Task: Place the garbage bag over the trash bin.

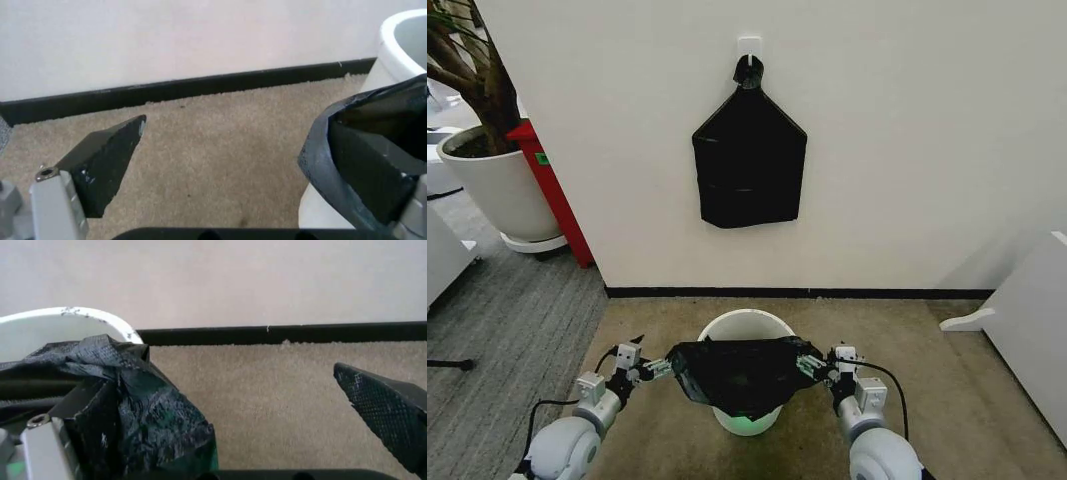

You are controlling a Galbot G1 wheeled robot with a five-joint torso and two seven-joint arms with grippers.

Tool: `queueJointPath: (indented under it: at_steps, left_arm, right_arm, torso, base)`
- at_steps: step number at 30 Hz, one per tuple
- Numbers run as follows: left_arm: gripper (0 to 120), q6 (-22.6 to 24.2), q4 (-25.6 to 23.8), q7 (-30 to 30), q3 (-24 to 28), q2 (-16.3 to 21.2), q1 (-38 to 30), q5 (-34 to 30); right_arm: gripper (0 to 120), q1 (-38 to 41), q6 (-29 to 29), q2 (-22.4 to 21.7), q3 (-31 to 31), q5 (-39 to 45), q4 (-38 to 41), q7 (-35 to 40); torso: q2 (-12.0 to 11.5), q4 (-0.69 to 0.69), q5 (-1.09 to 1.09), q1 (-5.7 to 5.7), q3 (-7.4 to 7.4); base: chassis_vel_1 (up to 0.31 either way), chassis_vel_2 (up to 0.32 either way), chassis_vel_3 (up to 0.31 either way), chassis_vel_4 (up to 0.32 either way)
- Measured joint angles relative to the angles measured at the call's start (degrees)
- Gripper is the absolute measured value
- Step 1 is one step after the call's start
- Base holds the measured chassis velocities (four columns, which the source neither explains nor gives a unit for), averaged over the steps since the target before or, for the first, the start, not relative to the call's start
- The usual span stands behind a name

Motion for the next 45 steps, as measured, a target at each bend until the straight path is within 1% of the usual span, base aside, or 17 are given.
queueJointPath:
  at_steps: [9,19,23,26,31,33,37,40,43,45]
  left_arm:
    - [100,-3.06,4.42,0.67,0.64,-3.15,-2.44,2.71]
    - [100,-4.33,5.54,0.62,1.42,-4.47,-3.07,4.09]
    - [100,-4.40,3.13,1.12,0.49,-3.72,-1.25,3.55]
    - [100,-4.51,2.28,1.82,-0.31,-3.08,-0.01,3.94]
    - [100,-5.36,0.02,5.87,-2.06,-1.32,2.14,4.53]
    - [100,-5.54,-0.32,6.41,-2.17,-1.13,2.37,4.38]
    - [100,-6.86,-2.89,9.25,-2.68,-0.47,4.45,2.31]
    - [100,-7.29,-3.52,10.34,-2.88,-0.17,5.50,1.55]
    - [100,-7.96,-4.71,11.58,-3.32,0.38,7.84,-0.12]
    - [100,-8.35,-6.37,11.69,-3.90,0.61,10.19,-2.13]
  right_arm:
    - [100,-0.13,2.97,-0.39,2.76,-1.38,-4.04,-4.77]
    - [100,-0.12,4.08,0.28,3.03,-1.55,-5.37,-5.95]
    - [100,-0.98,3.64,0.20,2.97,-0.34,-3.21,-5.79]
    - [100,-1.71,3.18,-0.06,3.03,0.44,-2.19,-5.48]
    - [100,-2.75,1.89,-0.59,3.47,3.01,-0.06,-5.02]
    - [100,-2.93,1.86,-0.61,3.50,3.22,0.23,-4.94]
    - [100,-5.01,1.79,-0.97,3.64,2.89,3.46,-4.75]
    - [100,-5.85,1.85,-1.13,3.44,2.16,4.71,-4.71]
    - [100,-7.25,2.28,-1.13,3.14,0.30,6.76,-3.67]
    - [100,-8.54,2.24,-1.30,3.08,-0.76,9.63,-2.49]
  torso:
    - [0.00,0.00,-0.01,0.00,0.00]
    - [0.00,-0.01,0.00,0.00,0.00]
    - [0.00,-0.01,0.00,0.00,0.00]
    - [0.00,0.01,-0.01,0.00,0.00]
    - [0.00,0.00,-0.01,0.00,0.00]
    - [0.00,0.00,0.00,0.00,0.00]
    - [0.00,0.00,-0.01,0.00,0.00]
    - [0.00,0.00,-0.01,0.00,0.00]
    - [0.00,0.00,-0.01,0.00,0.00]
    - [0.00,-0.01,0.00,0.00,0.00]
  base:
    - [0.000,0.000,0.000,0.000]
    - [0.000,0.000,0.000,0.000]
    - [0.000,0.000,0.000,0.000]
    - [0.000,0.000,0.000,0.000]
    - [0.000,0.000,0.000,0.000]
    - [0.000,0.000,0.000,0.000]
    - [0.000,0.000,0.000,0.000]
    - [0.000,0.000,0.000,0.000]
    - [0.000,0.000,0.000,0.000]
    - [0.000,0.000,0.000,0.000]
